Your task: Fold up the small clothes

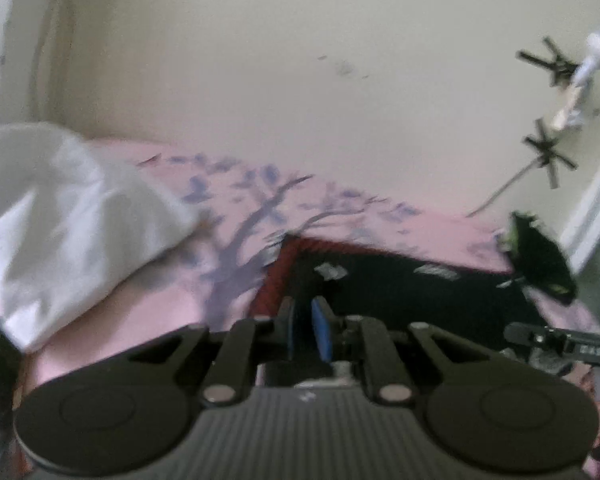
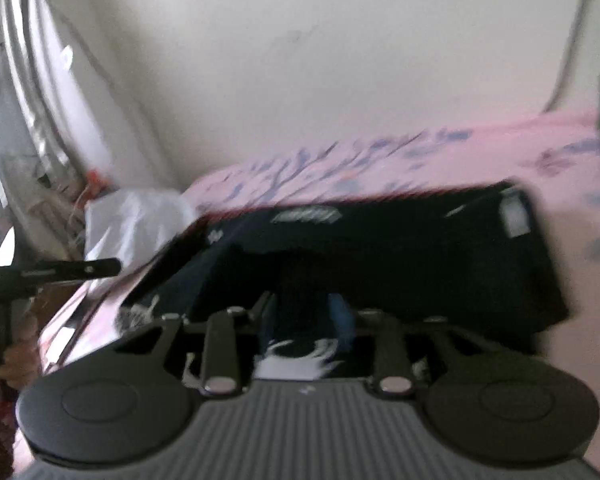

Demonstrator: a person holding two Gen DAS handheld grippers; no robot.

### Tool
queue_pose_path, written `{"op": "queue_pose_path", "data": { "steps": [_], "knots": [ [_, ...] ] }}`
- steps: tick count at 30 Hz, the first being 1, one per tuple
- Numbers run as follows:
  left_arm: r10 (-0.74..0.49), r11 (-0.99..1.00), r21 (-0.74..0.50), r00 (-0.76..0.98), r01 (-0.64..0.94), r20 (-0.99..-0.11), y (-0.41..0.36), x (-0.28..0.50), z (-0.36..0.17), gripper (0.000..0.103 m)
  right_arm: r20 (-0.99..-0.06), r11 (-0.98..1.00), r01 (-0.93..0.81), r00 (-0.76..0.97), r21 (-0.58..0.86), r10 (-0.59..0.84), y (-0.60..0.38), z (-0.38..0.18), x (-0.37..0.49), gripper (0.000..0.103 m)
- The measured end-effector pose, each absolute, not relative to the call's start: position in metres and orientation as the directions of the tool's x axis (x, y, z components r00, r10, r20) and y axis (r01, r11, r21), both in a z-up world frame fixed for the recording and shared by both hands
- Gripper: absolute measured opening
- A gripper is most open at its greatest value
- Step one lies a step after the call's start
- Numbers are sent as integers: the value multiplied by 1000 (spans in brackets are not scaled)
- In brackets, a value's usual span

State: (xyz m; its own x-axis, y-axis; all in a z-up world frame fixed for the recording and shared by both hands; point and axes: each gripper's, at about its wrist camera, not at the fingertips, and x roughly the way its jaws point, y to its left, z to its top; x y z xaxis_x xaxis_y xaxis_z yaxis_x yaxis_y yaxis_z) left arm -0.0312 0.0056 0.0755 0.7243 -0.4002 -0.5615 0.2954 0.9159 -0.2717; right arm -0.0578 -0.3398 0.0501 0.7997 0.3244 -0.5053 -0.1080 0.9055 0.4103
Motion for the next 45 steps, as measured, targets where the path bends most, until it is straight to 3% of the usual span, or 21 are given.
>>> {"op": "queue_pose_path", "data": {
  "steps": [6, 10, 15, 19, 24, 37, 45],
  "knots": [
    [-458, 879, -194, 657, 436, -598, -72, -15, 58, 12, -526, 951, 73, 845, 301, 102, -368, 47, -77, 44],
    [-383, 901, -105, 658, 421, -648, -109, -4, 31, 16, -570, 954, 92, 817, 286, 93, -373, 30, -85, 39],
    [-278, 947, -52, 729, 317, -626, -112, -1, 26, 51, -552, 980, 79, 833, 181, 35, -357, 23, -94, 38],
    [-286, 951, -85, 741, 297, -608, -103, 0, 22, 59, -544, 989, 79, 839, 128, 3, -350, 21, -96, 38],
    [-223, 964, -1, 810, 265, -542, -106, -13, 12, 78, -543, 991, 86, 840, 107, -15, -346, 20, -98, 38],
    [-215, 967, 1, 817, 255, -536, -105, -13, 13, 80, -561, 995, 84, 826, 48, -43, -340, 20, -120, 39],
    [-218, 968, -9, 815, 253, -537, -105, -14, 12, 80, -565, 987, 119, 824, 106, -39, -351, 19, -128, 40]
  ]
}}
